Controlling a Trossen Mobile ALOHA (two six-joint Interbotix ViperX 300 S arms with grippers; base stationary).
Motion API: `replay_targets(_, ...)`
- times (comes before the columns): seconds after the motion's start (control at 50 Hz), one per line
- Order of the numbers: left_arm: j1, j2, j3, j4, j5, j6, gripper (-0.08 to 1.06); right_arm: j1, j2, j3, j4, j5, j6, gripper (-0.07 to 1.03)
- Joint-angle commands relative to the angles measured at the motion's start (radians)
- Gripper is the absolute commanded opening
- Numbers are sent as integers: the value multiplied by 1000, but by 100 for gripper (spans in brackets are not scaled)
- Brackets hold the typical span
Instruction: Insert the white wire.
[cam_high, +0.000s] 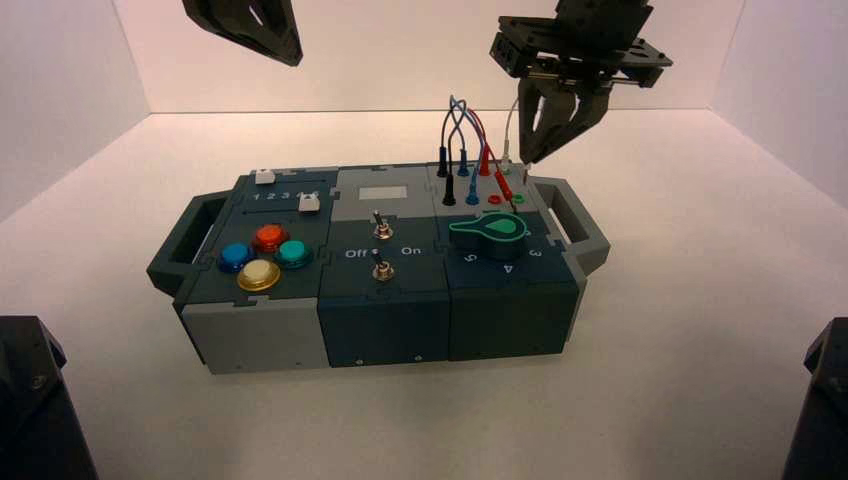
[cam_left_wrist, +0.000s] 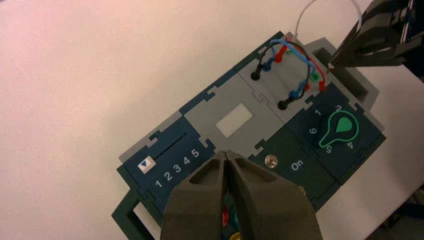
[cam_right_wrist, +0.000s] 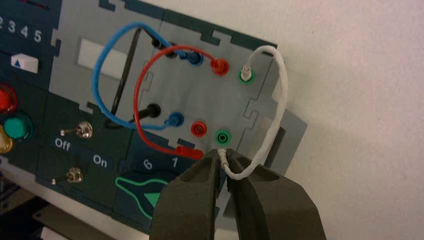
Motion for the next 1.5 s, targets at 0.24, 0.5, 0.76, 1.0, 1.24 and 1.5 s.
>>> replay_targets(0.24,-3,34,-43,-11,8,2,-3,8,-25,34,-2,-101,0,-2)
replay_targets(0.5,-3,32,-44,-9,8,3,-3,8,-25,29,2,-109,-2,-2)
replay_targets(0.76,-3,32,-46,-11,9,3,-3,9,-18,26,5,-107,0,-2)
replay_targets(1.0,-3,34,-46,-11,9,5,-3,8,-3,21,8,-100,0,-2)
replay_targets(1.24,-3,32,-48,-11,8,5,-3,8,3,11,9,-89,2,-2)
replay_targets(1.5,-3,32,-48,-11,9,5,-3,9,17,-2,11,-80,0,-2)
